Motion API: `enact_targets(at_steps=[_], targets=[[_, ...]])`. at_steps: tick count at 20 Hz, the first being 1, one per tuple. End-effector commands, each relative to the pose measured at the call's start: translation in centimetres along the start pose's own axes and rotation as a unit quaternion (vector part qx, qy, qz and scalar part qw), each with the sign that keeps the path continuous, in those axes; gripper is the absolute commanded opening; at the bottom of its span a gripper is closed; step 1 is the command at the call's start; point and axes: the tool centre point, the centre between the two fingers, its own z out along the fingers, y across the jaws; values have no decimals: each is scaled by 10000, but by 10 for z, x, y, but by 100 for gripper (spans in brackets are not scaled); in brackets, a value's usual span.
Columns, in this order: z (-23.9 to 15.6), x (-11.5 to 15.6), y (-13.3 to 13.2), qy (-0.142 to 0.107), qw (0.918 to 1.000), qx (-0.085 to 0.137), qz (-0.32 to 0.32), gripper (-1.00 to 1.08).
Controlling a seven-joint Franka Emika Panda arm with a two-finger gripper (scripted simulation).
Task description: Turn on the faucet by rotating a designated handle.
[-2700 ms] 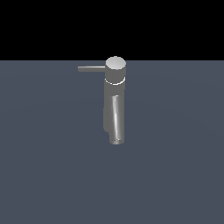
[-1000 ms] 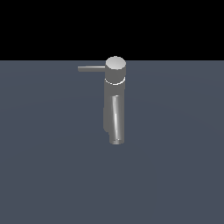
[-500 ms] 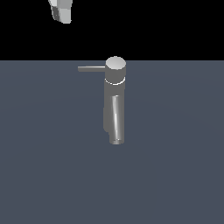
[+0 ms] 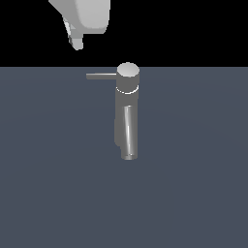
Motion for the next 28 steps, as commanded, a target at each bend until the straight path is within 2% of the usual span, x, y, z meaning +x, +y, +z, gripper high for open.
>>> enact_targets(at_steps=[1,6,15,21,28], targets=[[10,5,-7,93,9994,103,309,-100],[30,16,-20,280,9949,303,923,-100],[57,38,-39,557,9800,590,1817,-100],[67,49,-45,676,9714,694,2167,-100],[72,56,-49,754,9658,745,2365,-100]])
